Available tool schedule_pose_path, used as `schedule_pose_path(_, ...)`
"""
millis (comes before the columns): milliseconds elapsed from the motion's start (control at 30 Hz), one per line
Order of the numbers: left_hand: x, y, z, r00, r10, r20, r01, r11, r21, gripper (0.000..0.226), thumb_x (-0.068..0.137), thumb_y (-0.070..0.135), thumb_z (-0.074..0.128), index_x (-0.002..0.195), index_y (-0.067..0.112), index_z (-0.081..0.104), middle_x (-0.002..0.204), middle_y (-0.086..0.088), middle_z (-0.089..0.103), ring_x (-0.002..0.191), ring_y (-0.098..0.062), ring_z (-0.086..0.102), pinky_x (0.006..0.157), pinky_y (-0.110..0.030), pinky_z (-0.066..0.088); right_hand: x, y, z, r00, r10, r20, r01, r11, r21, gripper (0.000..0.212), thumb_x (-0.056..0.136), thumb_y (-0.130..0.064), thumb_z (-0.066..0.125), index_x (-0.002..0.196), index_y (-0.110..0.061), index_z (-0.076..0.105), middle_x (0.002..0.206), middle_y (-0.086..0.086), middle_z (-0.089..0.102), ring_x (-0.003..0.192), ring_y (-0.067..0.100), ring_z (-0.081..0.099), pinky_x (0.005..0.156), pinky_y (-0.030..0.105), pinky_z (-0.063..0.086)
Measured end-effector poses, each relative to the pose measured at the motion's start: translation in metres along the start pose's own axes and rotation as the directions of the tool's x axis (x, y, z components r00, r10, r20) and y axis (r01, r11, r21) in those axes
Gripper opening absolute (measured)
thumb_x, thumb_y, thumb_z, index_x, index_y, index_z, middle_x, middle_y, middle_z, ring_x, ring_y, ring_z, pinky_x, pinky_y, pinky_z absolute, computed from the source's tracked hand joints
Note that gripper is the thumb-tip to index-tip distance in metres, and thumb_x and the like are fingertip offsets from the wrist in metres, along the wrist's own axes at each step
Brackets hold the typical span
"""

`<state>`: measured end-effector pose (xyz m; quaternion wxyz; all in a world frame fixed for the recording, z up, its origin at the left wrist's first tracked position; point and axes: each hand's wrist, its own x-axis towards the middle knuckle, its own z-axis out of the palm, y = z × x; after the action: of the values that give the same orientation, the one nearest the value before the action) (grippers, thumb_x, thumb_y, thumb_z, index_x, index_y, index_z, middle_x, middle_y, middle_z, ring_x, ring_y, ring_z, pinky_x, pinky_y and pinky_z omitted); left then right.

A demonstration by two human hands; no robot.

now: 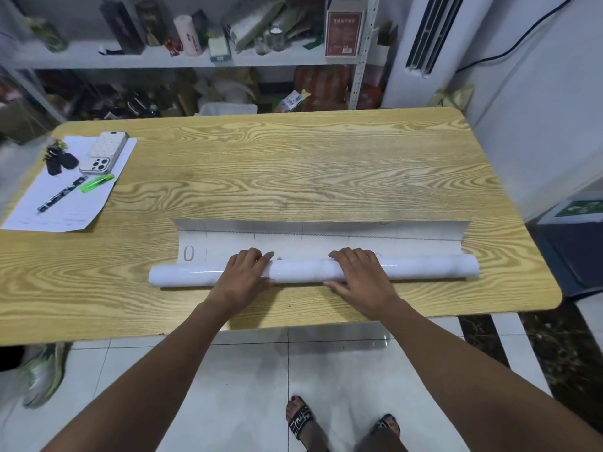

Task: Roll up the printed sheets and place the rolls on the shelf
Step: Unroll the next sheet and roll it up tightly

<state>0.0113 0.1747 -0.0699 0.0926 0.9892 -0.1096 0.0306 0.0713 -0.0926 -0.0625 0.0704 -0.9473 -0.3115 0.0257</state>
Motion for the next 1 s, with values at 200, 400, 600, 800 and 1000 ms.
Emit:
schedule_pose_path(200,0.0030,-0.0002,-0.0020,1.000,-0.015,0.004,0.015,1.000,0.012,0.050,0.085,0.039,0.055,0.125,0.009,0.048,0.099,-0.008,0.057,0.088,-0.025,0.051,0.079,-0.038,0.045,-0.0010,0.0040,0.0017,1.000,-0.031,0.006,0.030,0.999,0.014,0.058,0.085,-0.058,0.044,0.127,-0.018,0.048,0.118,0.001,0.055,0.106,0.022,0.052,0.100,0.037,0.031)
schedule_pose_path(400,0.0050,-0.0001,-0.0015,0.999,-0.032,-0.006,0.032,0.998,0.058,0.049,0.085,0.043,0.033,0.116,0.010,0.053,0.092,-0.006,0.060,0.082,-0.026,0.058,0.079,-0.034,0.042,0.0014,0.0053,0.0046,1.000,-0.021,-0.016,0.020,0.999,-0.027,0.057,0.081,-0.052,0.059,0.125,-0.016,0.051,0.113,0.002,0.058,0.101,0.024,0.056,0.095,0.033,0.025)
schedule_pose_path(600,0.0063,-0.0008,0.0002,0.999,-0.045,-0.026,0.046,0.998,0.048,0.046,0.087,0.043,0.035,0.117,0.012,0.048,0.097,-0.008,0.061,0.085,-0.028,0.059,0.080,-0.034,0.042,0.0034,0.0058,0.0050,0.999,-0.002,-0.035,0.003,0.999,0.044,0.052,0.082,-0.045,0.064,0.119,-0.010,0.053,0.113,0.004,0.058,0.097,0.024,0.056,0.097,0.035,0.034)
schedule_pose_path(800,0.0039,-0.0018,0.0040,0.998,-0.030,-0.056,0.033,0.999,0.042,0.048,0.082,0.043,0.060,0.118,0.013,0.048,0.104,-0.008,0.059,0.088,-0.026,0.057,0.078,-0.037,0.047,0.0034,0.0072,0.0063,0.995,-0.034,-0.088,0.040,0.997,0.066,0.047,0.082,-0.041,0.064,0.114,-0.007,0.055,0.109,0.006,0.057,0.091,0.026,0.055,0.093,0.033,0.036)
schedule_pose_path(1000,0.0020,-0.0029,0.0053,0.999,-0.041,0.002,0.041,0.999,-0.005,0.062,0.070,0.044,0.073,0.118,0.020,0.042,0.103,-0.007,0.059,0.085,-0.028,0.059,0.075,-0.038,0.047,0.0031,0.0069,0.0079,0.988,-0.025,-0.154,0.019,0.999,-0.039,0.045,0.078,-0.042,0.069,0.111,-0.012,0.061,0.112,0.008,0.058,0.091,0.028,0.057,0.084,0.039,0.048)
